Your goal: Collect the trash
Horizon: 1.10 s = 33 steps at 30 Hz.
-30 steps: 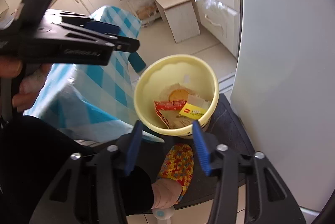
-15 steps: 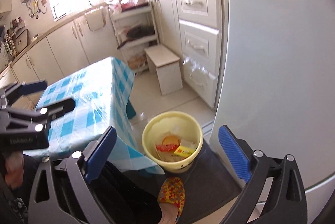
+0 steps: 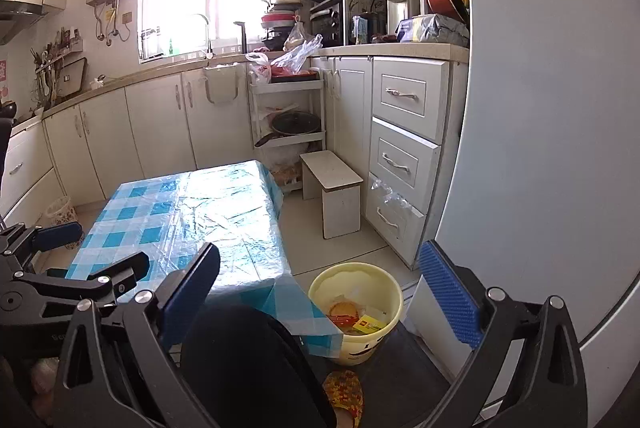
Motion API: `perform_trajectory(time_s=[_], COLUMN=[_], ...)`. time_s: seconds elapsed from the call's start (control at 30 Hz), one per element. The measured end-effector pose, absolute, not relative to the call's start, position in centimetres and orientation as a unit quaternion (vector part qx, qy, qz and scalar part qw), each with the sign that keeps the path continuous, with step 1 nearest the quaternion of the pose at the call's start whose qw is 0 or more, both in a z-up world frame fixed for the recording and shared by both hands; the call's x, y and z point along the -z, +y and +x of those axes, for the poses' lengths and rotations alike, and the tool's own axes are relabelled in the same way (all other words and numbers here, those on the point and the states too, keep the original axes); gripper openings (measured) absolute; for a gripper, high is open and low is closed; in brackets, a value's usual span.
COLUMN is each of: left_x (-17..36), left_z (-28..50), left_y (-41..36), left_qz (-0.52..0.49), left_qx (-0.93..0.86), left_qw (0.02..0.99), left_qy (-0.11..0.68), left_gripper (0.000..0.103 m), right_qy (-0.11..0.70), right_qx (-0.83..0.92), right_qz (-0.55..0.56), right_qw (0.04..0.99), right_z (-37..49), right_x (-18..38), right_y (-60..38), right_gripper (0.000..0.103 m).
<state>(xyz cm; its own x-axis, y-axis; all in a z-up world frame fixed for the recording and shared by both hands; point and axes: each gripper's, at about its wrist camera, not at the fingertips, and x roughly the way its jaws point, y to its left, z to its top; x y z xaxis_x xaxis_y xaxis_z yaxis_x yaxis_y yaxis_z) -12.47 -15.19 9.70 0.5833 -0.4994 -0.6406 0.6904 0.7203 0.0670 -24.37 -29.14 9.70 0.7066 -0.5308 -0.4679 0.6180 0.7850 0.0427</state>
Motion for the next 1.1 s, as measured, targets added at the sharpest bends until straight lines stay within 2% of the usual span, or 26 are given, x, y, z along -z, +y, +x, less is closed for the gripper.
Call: perform_trajectory(time_s=[0.37, 1.1], left_x=[-9.1, -11.0], left_z=[-12.7, -15.3], left_y=[-12.2, -11.3], left_qz=[0.136, 0.141], left_qx=[0.306, 0.293], left_qw=[0.885, 0.900], left_qy=[0.324, 0.290], left_gripper=[0.095, 0.095], right_qy=[0.220, 0.197], right_qx=[0.305, 0.308], right_qz=[0.098, 0.107], right_qw=[0.922, 0.925], right_z=[-23.9, -25.5], right_x=[-9.7, -10.2], right_y=[-27.4, -26.5], right_gripper=[0.096, 0.096])
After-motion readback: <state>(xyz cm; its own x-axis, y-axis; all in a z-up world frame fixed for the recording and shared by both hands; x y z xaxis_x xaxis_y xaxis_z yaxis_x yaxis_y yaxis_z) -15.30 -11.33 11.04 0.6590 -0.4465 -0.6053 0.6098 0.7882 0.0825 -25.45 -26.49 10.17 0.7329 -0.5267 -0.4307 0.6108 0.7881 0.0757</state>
